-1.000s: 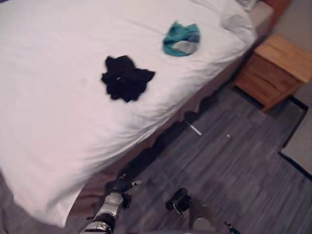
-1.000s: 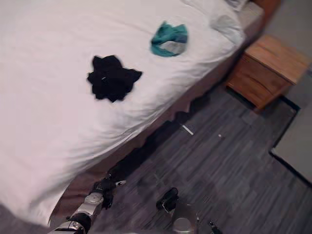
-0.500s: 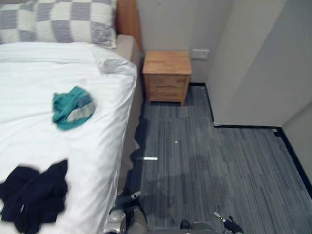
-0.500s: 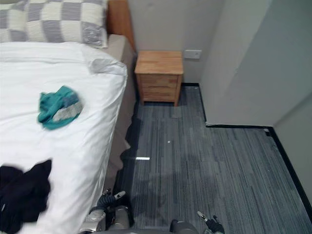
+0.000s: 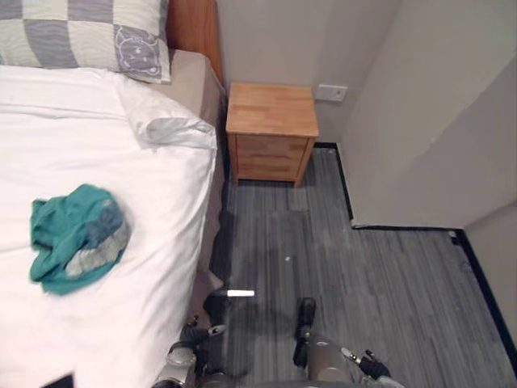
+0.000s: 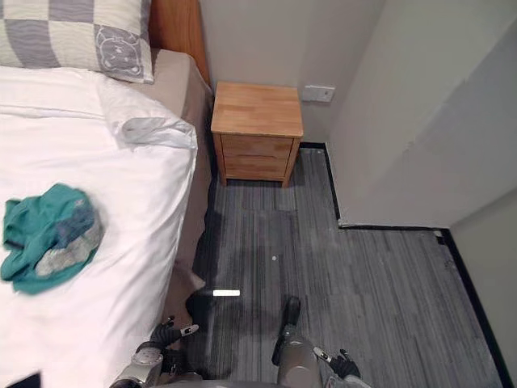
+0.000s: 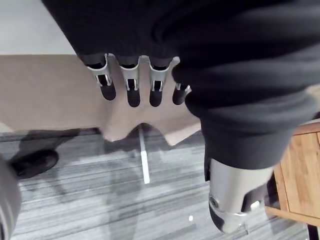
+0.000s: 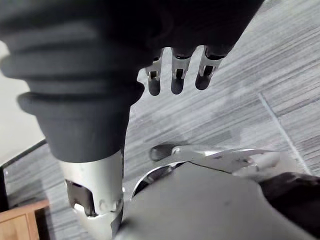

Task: Tidy the bed and pick cloth on bed and put in laundry

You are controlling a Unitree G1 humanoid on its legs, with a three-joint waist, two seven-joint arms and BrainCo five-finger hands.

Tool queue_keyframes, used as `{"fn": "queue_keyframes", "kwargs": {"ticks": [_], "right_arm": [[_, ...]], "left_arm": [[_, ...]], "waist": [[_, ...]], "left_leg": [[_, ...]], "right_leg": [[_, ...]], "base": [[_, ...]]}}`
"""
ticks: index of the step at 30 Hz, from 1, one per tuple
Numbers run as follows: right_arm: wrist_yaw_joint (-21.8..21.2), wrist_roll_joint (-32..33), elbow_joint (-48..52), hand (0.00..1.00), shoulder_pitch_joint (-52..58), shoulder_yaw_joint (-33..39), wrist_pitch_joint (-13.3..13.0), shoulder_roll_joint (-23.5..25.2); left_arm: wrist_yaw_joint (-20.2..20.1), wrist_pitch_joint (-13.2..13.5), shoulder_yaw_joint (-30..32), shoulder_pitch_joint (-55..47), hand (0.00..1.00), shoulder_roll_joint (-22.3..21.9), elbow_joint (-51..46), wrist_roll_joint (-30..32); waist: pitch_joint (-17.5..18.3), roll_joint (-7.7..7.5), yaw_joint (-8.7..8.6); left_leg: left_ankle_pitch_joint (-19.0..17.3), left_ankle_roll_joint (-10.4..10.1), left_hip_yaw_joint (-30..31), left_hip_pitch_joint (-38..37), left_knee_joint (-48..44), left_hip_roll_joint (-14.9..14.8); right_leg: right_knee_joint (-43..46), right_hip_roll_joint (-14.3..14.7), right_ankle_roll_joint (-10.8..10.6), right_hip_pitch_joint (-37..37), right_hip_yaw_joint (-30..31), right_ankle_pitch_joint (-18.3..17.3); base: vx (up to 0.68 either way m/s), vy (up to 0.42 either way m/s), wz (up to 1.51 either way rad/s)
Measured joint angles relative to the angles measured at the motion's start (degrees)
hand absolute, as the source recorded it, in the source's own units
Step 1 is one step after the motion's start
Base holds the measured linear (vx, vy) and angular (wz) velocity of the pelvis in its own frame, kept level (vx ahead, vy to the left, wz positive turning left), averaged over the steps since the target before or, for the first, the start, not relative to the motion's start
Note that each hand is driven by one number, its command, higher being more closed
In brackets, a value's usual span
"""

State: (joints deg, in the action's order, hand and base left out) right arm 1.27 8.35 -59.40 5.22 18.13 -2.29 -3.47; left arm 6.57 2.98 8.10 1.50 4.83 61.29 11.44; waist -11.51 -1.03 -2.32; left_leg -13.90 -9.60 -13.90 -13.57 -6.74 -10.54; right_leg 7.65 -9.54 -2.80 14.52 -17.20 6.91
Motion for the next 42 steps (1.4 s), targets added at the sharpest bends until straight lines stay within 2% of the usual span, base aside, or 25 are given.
{"fn": "queue_keyframes", "kwargs": {"ticks": [2, 4, 6, 7, 9, 11, 13, 14, 15, 16, 17, 19, 20, 21, 24, 26, 28, 29, 31, 32, 33, 34, 36, 38, 42], "right_arm": [[0.1, 0.0, 0.1, 0.00, -0.6, 0.0, 0.0, -0.3], [0.1, 0.0, 2.2, 0.00, -1.0, -0.1, 0.0, -0.8], [0.2, 0.0, 2.1, 0.00, -1.8, -1.1, 0.2, -0.6], [0.3, 0.0, 1.9, 0.00, -2.5, -2.0, 0.3, 0.3], [0.2, -0.1, 1.7, 0.00, -4.0, -3.4, 0.4, 0.9], [0.0, -1.1, 0.0, 0.00, -6.2, -3.6, 0.4, 0.7], [0.1, -2.5, 0.0, 0.00, -7.2, -4.8, 0.4, 0.0], [0.0, -3.3, -0.1, 0.00, -7.2, -5.9, 0.4, -0.5], [0.1, -4.3, -0.4, 0.00, -7.2, -6.3, 0.4, -0.4], [0.0, -4.9, -0.8, 0.00, -7.2, -7.2, 0.4, -0.4], [-0.2, -6.0, -1.5, 0.00, -7.7, -8.4, 0.5, -0.7], [-0.2, -7.0, -1.6, 0.00, -7.2, -8.8, 0.4, -0.6], [-0.2, -7.0, -1.7, 0.00, -6.9, -10.0, 0.4, 0.2], [-0.3, -7.0, -1.7, 0.00, -7.0, -10.3, 0.3, 0.0], [-0.2, -7.3, -1.7, 0.00, -7.2, -10.3, 0.0, -0.4], [-0.2, -7.3, -1.8, 0.00, -6.9, -9.8, -0.2, -0.1], [-0.2, -7.3, -1.8, 0.00, -6.5, -9.6, -0.2, 0.1], [-0.1, -6.7, -1.4, 0.00, -6.0, -8.9, -0.1, 0.5], [0.1, -6.7, -0.8, 0.00, -4.7, -8.4, -0.2, 1.6], [0.2, -6.7, -1.1, 0.00, -4.4, -7.7, 0.0, 2.1], [0.4, -6.7, -0.9, 0.00, -4.1, -6.9, 0.1, 0.8], [0.7, -6.7, -0.6, 0.00, -3.9, -6.7, 0.1, 0.5], [1.3, -5.7, 0.2, 0.00, -3.8, -5.6, 0.1, 0.5], [1.8, -3.5, 0.3, 0.00, -3.5, -4.3, 0.3, 0.8], [4.9, 2.8, 11.6, 0.00, -1.8, 2.9, 0.8, 3.2]], "left_arm": [[0.0, 0.1, 3.0, -0.7, 0.00, -0.9, -0.3, 0.4], [-0.1, 0.1, 7.9, -2.7, 0.00, -3.2, -2.1, -0.3], [0.1, 0.1, 8.1, -2.3, 0.00, -4.0, -3.6, -0.8], [0.1, 0.2, 7.1, -2.0, 0.00, -4.3, -4.5, -1.6], [0.1, 1.0, 6.6, -2.0, 0.00, -4.5, -5.8, -2.4], [0.2, 1.4, 5.7, -1.6, 0.00, -4.7, -6.3, -3.4], [0.3, 1.4, 4.7, -1.5, 0.00, -4.6, -6.1, -4.1], [0.5, 1.3, 3.3, -1.6, 0.00, -4.5, -5.6, -4.1], [0.5, 1.3, 3.3, -1.5, 0.00, -3.9, -5.0, -4.2], [0.5, 1.3, 3.3, -1.3, 0.00, -3.9, -4.8, -4.2], [0.8, 1.2, 3.2, -1.5, 0.00, -3.8, -4.5, -4.3], [1.0, 1.0, 2.5, -2.0, 0.00, -3.9, -3.9, -4.6], [1.0, 0.6, 0.8, -2.0, 0.00, -2.6, -3.2, -4.6], [1.0, 0.5, 0.5, -2.1, 0.00, -2.2, -2.9, -4.7], [0.4, 0.0, -0.2, -2.0, 0.00, -2.3, -2.2, -4.8], [-0.4, 0.0, -0.7, -1.7, 0.00, -2.3, -2.0, -4.8], [-0.4, 0.0, 0.9, -1.5, 0.00, -2.7, -2.0, -4.8], [-0.4, 0.1, 3.5, -1.4, 0.00, -3.6, -2.0, -4.8], [-0.5, 0.1, 6.5, -1.5, 0.00, -3.7, -2.4, -4.8], [-0.6, 0.1, 8.4, -1.5, 0.00, -3.5, -2.2, -4.6], [-1.0, 0.3, 10.5, -1.9, 0.00, -5.1, -2.4, -4.4], [-1.2, 0.2, 10.9, -2.1, 0.00, -5.8, -2.4, -4.3], [-1.3, 0.6, 14.2, -2.8, 0.00, -7.2, -2.4, -4.3], [-1.3, 0.6, 15.1, -2.8, 0.00, -7.5, -2.5, -4.4], [-1.0, -0.1, 17.3, -3.4, 0.00, -7.8, -2.8, -4.8]], "waist": [[0.0, 1.46, 0.34], [-0.4, 4.00, 1.72], [-0.8, 3.93, 2.50], [-1.5, 2.43, 3.27], [-1.2, 1.63, 3.99], [-1.2, 1.96, 4.85], [-1.1, 2.08, 5.17], [-0.7, 2.47, 5.18], [-0.3, 1.75, 5.12], [-0.3, 0.82, 5.08], [-0.2, 0.72, 5.08], [-0.1, 0.48, 4.41], [-0.3, -0.05, 3.48], [-0.3, -0.03, 3.16], [-0.4, -0.20, 3.13], [-0.2, -0.42, 3.15], [-0.3, -0.41, 3.26], [-0.3, -0.70, 3.25], [-0.3, -2.11, 3.60], [-0.3, -2.67, 4.22], [0.6, 0.26, 4.41], [0.9, 1.24, 4.46], [1.3, 2.94, 4.70], [1.4, 2.69, 4.68], [1.7, 2.56, 3.12]], "left_leg": [[1.6, -1.8, 0.3, 5.7, -17.7, -6.0], [11.8, 3.8, 3.4, 16.7, -43.4, -13.0], [11.4, 3.4, 5.3, 22.2, -55.9, -13.4], [10.8, 2.5, 3.7, 24.8, -58.1, -12.4], [10.3, 2.9, -1.0, 27.7, -52.7, -11.7], [9.0, 3.2, -7.2, 29.4, -38.6, -9.6], [10.1, 4.9, -20.1, 28.9, -23.4, -7.5], [10.0, 9.6, -28.3, 27.7, -17.5, -6.1], [6.8, 16.7, -30.1, 26.5, -15.6, -3.3], [6.7, 16.7, -28.9, 26.3, -15.1, -2.1], [6.1, 17.1, -25.7, 24.2, -11.7, 1.2], [6.7, 16.9, -19.0, 20.5, -7.4, 4.9], [6.7, 16.8, -13.2, 17.9, -5.8, 7.0], [6.7, 16.8, -10.9, 16.9, -5.1, 7.6], [6.9, 16.2, 1.8, 12.0, -2.7, 9.8], [6.6, 14.1, 12.6, 10.9, -2.0, 10.7], [5.5, 12.2, 18.5, 11.2, -3.1, 11.1], [4.2, 10.4, 22.5, 11.8, -5.6, 11.1], [0.2, 7.8, 24.6, 12.6, -10.2, 11.1], [-2.3, 5.9, 26.1, 13.0, -12.8, 10.3], [-2.4, 5.3, 25.3, 14.4, -14.0, 5.1], [-1.9, 4.4, 24.8, 14.5, -13.3, 3.2], [2.3, -0.5, 21.7, 13.5, -8.6, -2.5], [4.8, -0.4, 16.6, 13.1, -7.7, -3.7], [7.1, 2.7, -6.2, 14.8, -11.8, -6.7]], "right_leg": [[3.6, 2.9, 1.6, -1.5, -0.2, -2.5], [2.8, 7.7, 4.2, -6.4, 0.3, -5.8], [-0.1, 9.3, 4.8, -11.9, 1.6, -6.4], [-3.6, 9.3, 4.8, -16.9, 2.0, -6.5], [-7.3, 8.8, 3.9, -20.9, 2.0, -7.4], [-9.7, 8.0, 2.6, -23.2, 1.7, -8.5], [-10.8, 6.6, 0.5, -24.8, -1.2, -10.5], [-10.8, 6.4, -1.1, -26.5, -3.7, -12.3], [-9.2, 5.4, -2.6, -28.3, -6.4, -14.4], [-6.1, 4.6, -4.1, -27.8, -6.9, -15.7], [9.5, 0.6, -6.3, -23.7, -9.1, -16.8], [34.5, -5.1, -6.2, -15.3, -7.2, -9.0], [46.6, -5.6, -5.7, -10.2, -2.3, -8.6], [48.3, -5.3, -5.4, -9.1, -1.2, -10.0], [38.7, -1.6, -4.2, -6.1, 5.0, -17.3], [23.8, 5.0, -4.9, -3.2, 22.4, -18.4], [19.0, 7.3, -5.1, -2.1, 32.8, -18.2], [16.4, 7.4, -5.1, -2.2, 36.7, -17.8], [10.8, 4.0, -3.8, -4.4, 34.1, -9.6], [10.9, 2.9, -7.2, -6.4, 31.0, -13.7], [9.2, 5.2, -5.3, -8.1, 24.8, -14.6], [8.2, 6.2, -5.1, -8.9, 23.2, -14.5], [5.0, 9.1, -2.8, -11.9, 18.2, -14.1], [3.9, 9.3, -1.6, -13.5, 16.2, -13.9], [2.0, 7.9, -1.3, -14.2, 14.2, -13.2]], "base": [[0.57, -0.325, -0.20], [0.66, -0.349, -0.52], [0.58, -0.232, -0.50], [0.63, -0.218, -0.34], [0.49, -0.153, -0.31], [0.40, -0.003, -0.20], [0.44, 0.082, 0.34], [0.56, 0.158, 0.99], [0.49, 0.146, 1.09], [0.53, 0.197, 1.34], [0.51, 0.226, 1.43], [0.54, 0.212, 1.87], [0.38, 0.065, 2.07], [0.51, 0.019, 2.56], [0.51, -0.111, 2.47], [0.46, -0.295, 2.38], [0.33, -0.346, 2.14], [0.40, -0.547, 2.70], [0.27, -0.529, 2.34], [0.20, -0.606, 1.97], [0.16, -0.592, 1.79], [0.13, -0.513, 1.39], [0.07, -0.439, 0.94], [0.06, -0.295, 0.55], [0.03, -0.130, 0.21]]}}
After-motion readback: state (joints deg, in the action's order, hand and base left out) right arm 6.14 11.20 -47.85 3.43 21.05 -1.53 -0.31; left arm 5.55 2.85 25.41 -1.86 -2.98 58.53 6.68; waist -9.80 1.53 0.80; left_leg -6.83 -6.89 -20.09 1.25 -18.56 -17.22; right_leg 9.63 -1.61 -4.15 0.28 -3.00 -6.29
